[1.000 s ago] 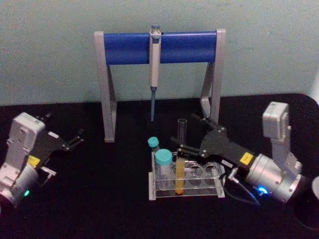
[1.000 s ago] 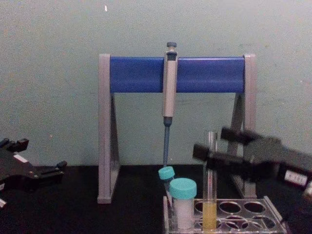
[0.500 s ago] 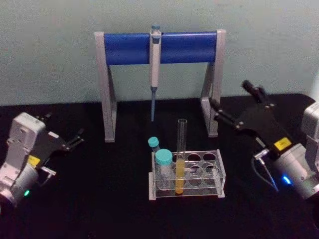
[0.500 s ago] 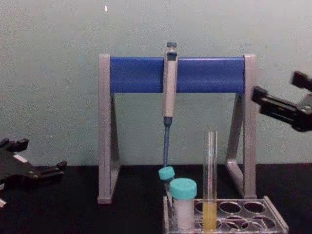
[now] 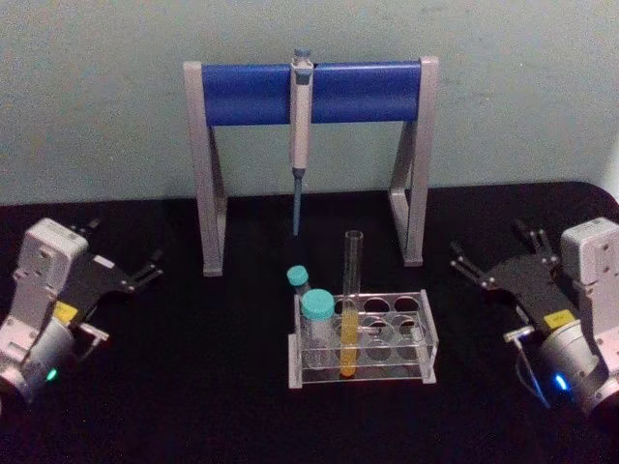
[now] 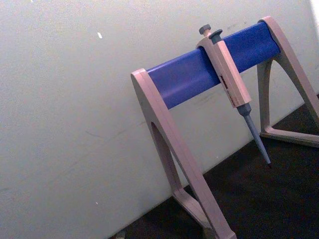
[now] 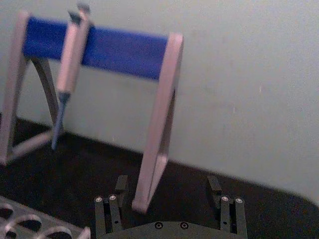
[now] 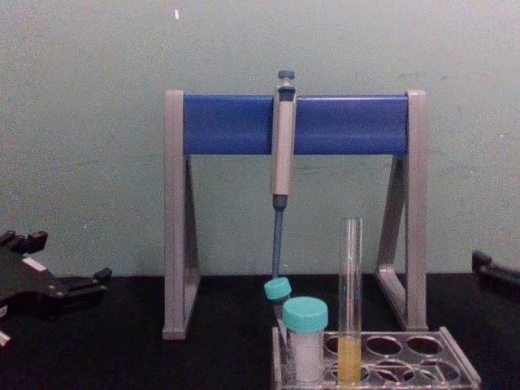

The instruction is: Pick up the test tube from the test tube rack, shake it, then place it back into the test tube rack.

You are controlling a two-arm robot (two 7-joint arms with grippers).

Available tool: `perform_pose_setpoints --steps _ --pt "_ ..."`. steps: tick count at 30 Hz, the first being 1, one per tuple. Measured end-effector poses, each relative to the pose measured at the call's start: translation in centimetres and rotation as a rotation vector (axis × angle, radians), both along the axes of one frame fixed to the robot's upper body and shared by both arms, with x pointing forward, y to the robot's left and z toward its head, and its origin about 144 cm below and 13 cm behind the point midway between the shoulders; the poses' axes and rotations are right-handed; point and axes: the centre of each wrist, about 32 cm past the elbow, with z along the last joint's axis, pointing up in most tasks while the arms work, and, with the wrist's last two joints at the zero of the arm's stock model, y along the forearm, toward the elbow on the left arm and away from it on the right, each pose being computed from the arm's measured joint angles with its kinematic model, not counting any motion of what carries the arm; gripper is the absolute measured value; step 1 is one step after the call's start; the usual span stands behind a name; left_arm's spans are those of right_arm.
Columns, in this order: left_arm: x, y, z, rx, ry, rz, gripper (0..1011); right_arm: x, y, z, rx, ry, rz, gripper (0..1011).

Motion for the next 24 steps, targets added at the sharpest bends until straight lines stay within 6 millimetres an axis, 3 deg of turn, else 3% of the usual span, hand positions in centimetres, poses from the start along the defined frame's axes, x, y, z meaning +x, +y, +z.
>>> perform_pose_setpoints --steps 12,24 --pt "0.0 0.0 0.0 0.0 0.0 0.0 1002 0.0 -0.1 -2.6 0.011 0.155 -0.03 1000" --pt "0.0 0.0 0.0 0.0 0.0 0.0 1001 0.2 -0.1 -3.3 0.024 0.207 -0.021 1000"
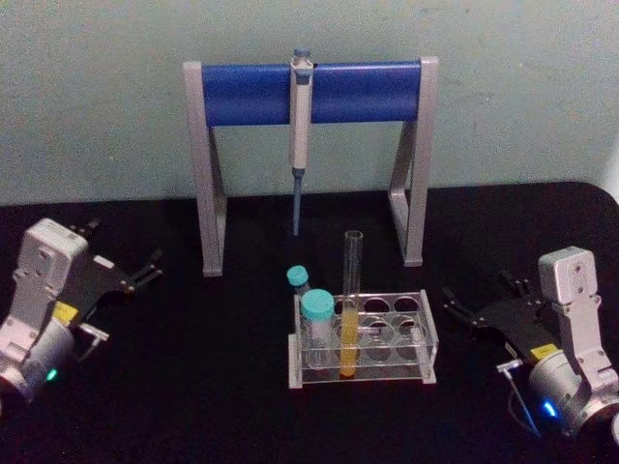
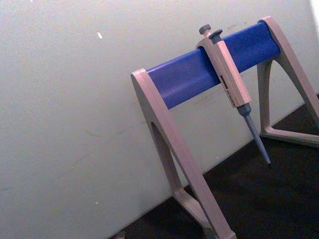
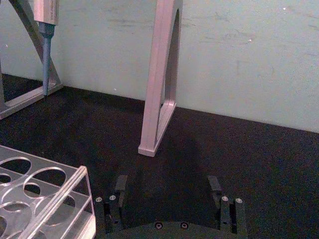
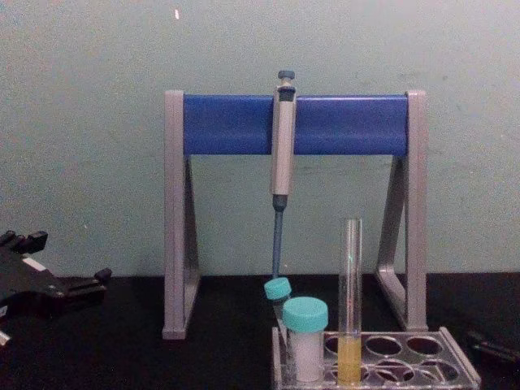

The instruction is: Pick up the test tube from the test tube rack, shake it, then place it back into the test tube rack.

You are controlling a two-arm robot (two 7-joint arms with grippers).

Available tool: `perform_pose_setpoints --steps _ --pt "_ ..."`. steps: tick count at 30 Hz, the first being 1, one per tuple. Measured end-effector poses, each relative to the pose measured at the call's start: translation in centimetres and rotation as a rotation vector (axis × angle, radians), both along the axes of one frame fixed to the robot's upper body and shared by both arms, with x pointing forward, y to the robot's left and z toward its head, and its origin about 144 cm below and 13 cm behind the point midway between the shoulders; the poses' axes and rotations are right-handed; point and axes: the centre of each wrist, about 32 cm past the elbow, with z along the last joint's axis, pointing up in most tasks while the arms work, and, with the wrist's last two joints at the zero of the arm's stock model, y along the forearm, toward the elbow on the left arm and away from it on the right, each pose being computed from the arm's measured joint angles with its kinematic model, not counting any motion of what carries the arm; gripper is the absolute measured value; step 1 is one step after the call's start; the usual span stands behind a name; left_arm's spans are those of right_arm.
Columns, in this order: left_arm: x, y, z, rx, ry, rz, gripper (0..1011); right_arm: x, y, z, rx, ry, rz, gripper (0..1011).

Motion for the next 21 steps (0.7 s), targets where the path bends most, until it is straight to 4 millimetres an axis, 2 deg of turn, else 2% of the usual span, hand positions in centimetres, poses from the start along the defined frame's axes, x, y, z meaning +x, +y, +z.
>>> perform_pose_setpoints --steps 21 --pt "0.0 0.0 0.0 0.0 0.0 0.0 1001 -0.01 0.0 0.02 -0.003 -0.001 0.001 1000"
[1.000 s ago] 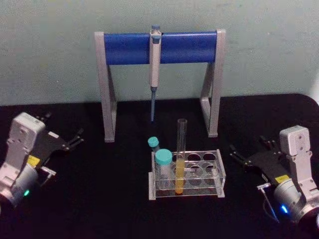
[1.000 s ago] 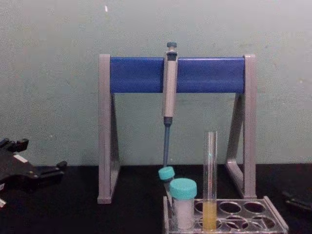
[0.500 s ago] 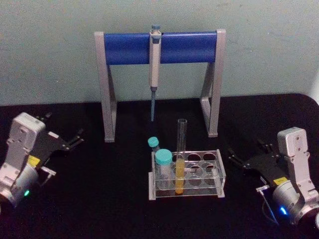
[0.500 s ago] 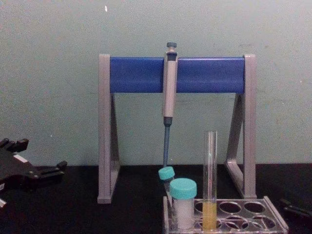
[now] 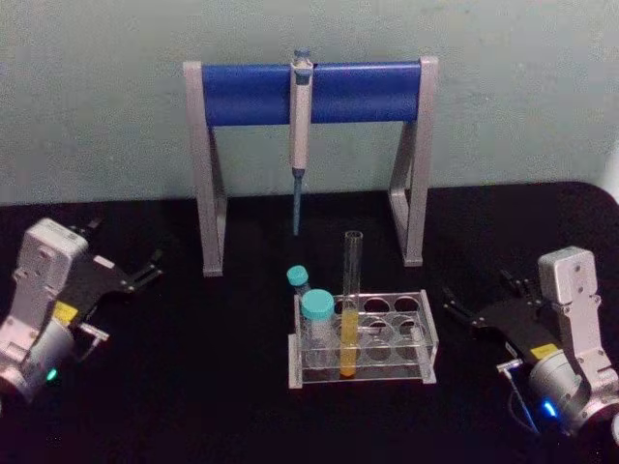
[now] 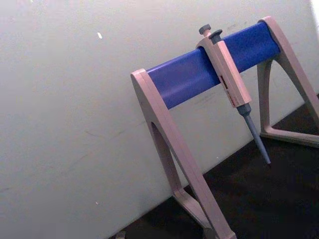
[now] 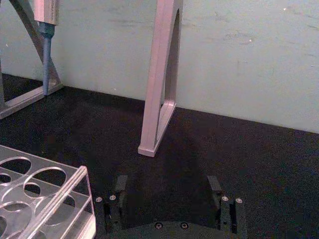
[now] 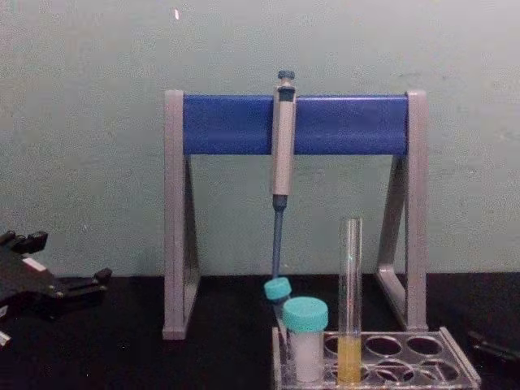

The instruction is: Pick up the test tube from the test tube rack, shake it, then place it back into the test tube rack.

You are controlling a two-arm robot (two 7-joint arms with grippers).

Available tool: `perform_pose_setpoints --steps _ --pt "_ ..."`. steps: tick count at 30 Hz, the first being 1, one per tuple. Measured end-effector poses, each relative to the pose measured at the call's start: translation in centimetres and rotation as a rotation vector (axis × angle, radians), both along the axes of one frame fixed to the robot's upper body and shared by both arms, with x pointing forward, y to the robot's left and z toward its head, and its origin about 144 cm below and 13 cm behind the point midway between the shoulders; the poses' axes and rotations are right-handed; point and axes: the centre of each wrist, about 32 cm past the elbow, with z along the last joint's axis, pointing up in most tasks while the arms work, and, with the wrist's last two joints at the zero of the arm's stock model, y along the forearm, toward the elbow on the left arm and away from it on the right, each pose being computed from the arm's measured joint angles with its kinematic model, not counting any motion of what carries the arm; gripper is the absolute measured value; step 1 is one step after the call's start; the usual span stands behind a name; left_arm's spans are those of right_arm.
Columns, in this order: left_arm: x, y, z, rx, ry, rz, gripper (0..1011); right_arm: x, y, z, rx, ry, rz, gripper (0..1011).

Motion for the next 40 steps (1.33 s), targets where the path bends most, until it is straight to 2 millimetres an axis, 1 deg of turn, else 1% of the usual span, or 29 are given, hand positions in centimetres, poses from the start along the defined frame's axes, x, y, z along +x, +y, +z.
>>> perform_pose_setpoints --steps 40 --pt "0.0 0.0 0.0 0.0 0.0 0.0 1001 0.0 0.0 0.01 -0.001 -0.002 -0.001 1001"
